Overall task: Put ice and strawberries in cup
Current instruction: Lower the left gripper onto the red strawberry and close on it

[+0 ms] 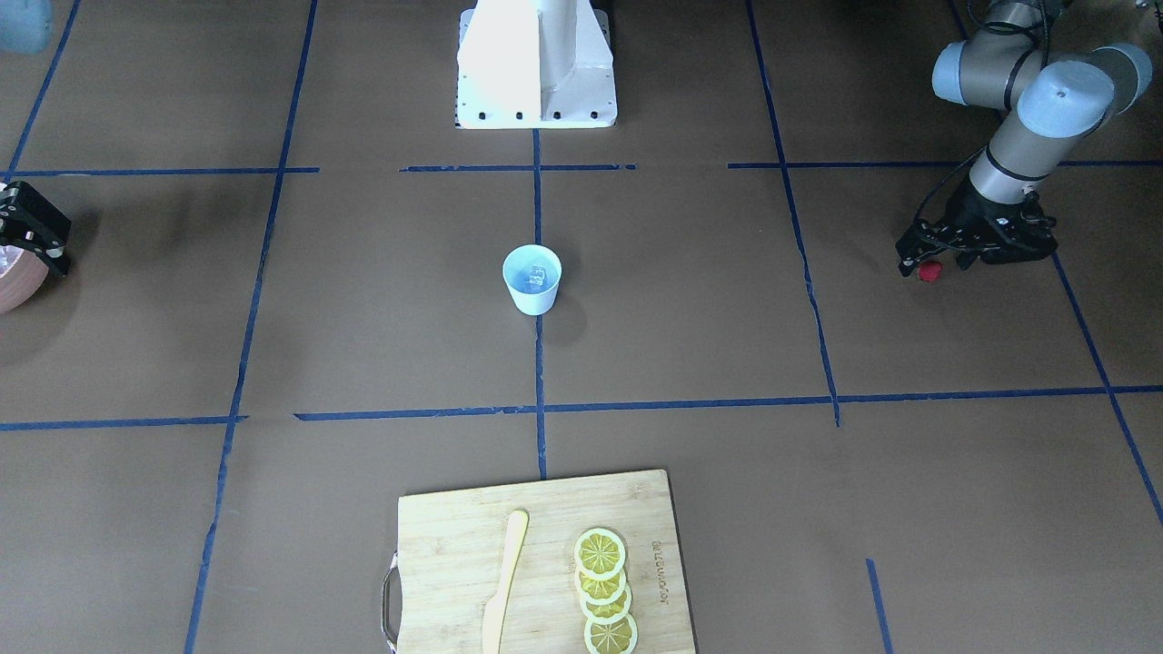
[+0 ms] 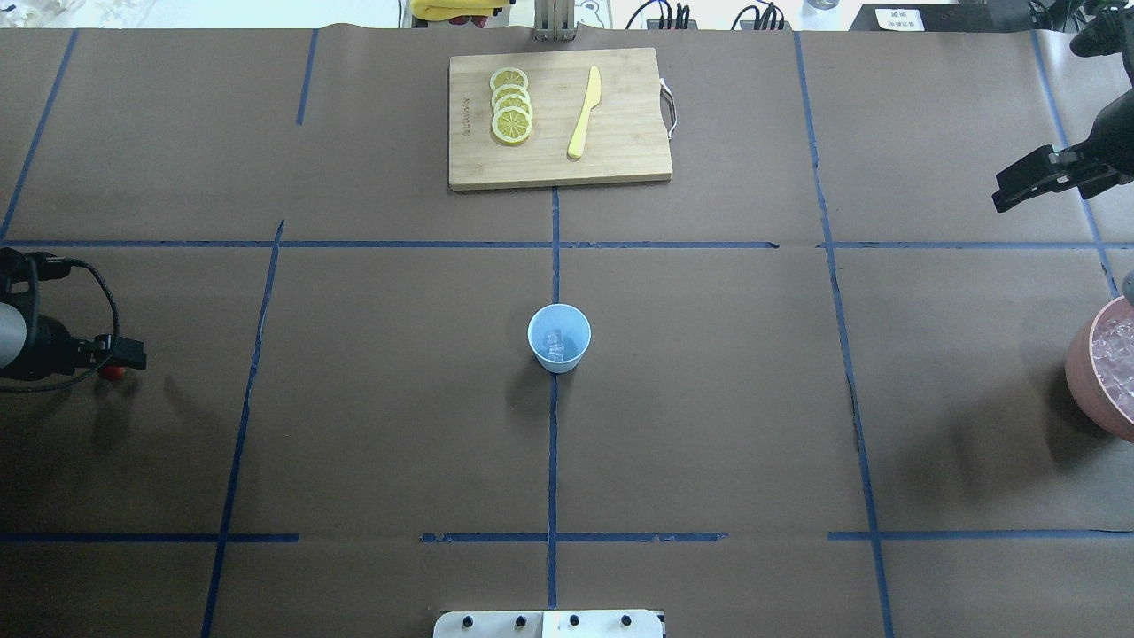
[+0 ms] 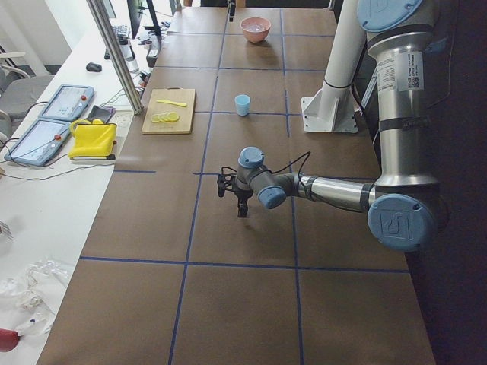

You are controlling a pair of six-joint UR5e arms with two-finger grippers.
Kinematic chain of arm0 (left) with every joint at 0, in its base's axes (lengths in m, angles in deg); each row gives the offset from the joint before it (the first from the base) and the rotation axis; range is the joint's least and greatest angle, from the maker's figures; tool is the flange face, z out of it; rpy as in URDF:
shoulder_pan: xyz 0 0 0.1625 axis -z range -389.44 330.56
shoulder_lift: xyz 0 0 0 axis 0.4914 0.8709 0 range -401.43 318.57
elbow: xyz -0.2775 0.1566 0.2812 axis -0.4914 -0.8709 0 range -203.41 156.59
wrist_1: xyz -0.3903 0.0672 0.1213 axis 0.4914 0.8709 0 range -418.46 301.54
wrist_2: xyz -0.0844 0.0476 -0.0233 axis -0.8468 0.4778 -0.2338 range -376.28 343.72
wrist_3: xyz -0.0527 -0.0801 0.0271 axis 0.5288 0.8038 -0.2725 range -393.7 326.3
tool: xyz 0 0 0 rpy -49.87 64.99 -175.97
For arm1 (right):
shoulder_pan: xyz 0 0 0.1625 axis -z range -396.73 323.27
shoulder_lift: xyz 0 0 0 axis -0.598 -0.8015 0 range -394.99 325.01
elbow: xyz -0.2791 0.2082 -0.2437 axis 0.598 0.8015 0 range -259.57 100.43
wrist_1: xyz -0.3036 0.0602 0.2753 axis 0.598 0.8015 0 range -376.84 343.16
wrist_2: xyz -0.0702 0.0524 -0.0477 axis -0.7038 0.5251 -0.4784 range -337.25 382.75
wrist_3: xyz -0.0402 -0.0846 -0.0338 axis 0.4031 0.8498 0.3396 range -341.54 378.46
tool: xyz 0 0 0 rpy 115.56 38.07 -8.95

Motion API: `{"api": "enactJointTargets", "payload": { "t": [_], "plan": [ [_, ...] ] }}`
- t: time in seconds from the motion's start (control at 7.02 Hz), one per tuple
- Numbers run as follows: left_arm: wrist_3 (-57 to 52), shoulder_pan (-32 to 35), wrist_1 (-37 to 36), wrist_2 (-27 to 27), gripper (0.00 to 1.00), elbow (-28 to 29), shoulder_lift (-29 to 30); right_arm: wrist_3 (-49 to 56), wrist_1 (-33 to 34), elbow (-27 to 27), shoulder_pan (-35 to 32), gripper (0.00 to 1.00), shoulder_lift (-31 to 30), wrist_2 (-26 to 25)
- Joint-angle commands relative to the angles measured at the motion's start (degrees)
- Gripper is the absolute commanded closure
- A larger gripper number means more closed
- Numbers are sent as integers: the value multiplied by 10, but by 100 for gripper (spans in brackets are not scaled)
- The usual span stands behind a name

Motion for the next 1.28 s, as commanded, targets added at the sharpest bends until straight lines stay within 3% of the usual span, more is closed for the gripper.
{"api": "enactJointTargets", "payload": {
  "t": [0.0,0.28,0.71,1.14],
  "plan": [
    [0,-2,-2,0,7,2,0,-1,0,2,0,1,4,0],
    [1,-2,-2,1,25,2,0,-1,0,2,0,1,4,0],
    [2,-1,-2,0,37,0,-1,-2,0,1,0,1,4,1],
    [3,0,-2,1,60,-4,-1,-4,-1,-1,0,1,2,15]
  ]
}}
